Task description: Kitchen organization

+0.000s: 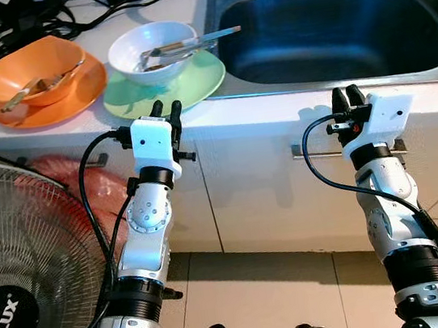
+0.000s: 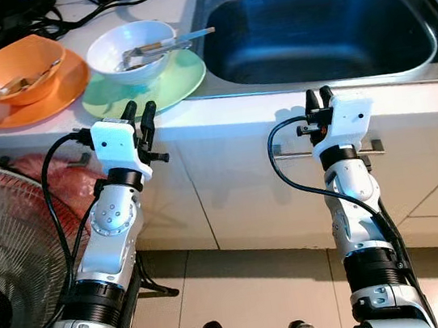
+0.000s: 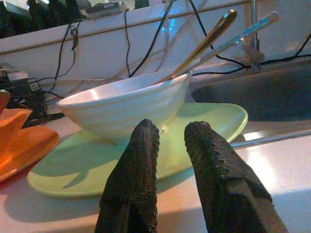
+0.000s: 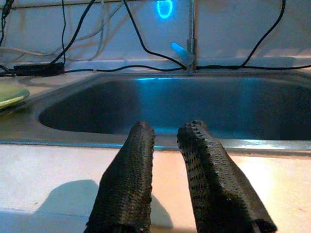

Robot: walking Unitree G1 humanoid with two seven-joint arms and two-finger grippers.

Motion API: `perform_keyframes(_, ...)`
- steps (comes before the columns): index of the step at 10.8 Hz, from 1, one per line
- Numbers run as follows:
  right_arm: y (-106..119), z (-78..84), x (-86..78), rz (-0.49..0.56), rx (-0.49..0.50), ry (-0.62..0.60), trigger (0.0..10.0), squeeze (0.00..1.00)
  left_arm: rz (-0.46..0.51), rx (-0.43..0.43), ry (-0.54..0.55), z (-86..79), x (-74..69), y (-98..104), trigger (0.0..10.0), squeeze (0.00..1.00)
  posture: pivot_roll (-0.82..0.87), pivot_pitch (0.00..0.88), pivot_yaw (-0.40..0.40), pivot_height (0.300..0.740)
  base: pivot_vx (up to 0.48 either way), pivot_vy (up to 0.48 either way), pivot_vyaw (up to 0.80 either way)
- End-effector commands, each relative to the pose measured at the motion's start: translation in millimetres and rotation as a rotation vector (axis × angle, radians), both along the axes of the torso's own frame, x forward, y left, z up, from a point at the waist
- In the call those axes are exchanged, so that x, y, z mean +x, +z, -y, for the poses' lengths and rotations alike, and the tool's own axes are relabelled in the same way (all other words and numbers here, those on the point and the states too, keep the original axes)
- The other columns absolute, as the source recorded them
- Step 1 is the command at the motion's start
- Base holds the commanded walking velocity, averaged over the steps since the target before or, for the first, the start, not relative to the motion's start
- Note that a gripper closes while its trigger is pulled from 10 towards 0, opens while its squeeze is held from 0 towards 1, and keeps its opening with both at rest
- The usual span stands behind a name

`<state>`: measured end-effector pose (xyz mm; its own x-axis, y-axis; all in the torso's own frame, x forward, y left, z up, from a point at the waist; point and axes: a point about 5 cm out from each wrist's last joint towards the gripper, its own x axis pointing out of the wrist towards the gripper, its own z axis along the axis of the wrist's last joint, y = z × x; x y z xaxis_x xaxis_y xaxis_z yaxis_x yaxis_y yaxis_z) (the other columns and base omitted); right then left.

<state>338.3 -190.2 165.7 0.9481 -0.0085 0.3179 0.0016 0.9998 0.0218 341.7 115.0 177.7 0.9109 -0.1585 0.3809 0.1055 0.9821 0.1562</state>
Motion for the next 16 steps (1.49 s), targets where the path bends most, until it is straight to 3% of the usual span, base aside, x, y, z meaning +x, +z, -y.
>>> perform_keyframes(1, -1.1, 1.2, 0.3, -0.005, 0.013, -0.008, 10.0, 0.00, -0.004, 0.014, 0.003, -1.1, 0.3, -0.4, 10.0, 0.00, 0.01, 0.144, 0.063, 0.740, 0.244, 0.000, 0.00)
perform_keyframes(7, -1.7, 1.0, 0.6, -0.011, 0.009, -0.005, 10.0, 0.00, 0.002, 0.027, 0.021, -2.7, -0.1, -0.8, 10.0, 0.00, 0.02, 0.149, 0.058, 0.740, 0.306, 0.000, 0.00)
perform_keyframes(16, -1.4, 1.2, 0.3, -0.008, 0.008, -0.007, 10.0, 0.00, 0.008, 0.033, 0.027, -2.9, -1.0, -0.7, 10.0, 0.00, 0.01, 0.153, 0.058, 0.740, 0.285, -0.323, 0.00)
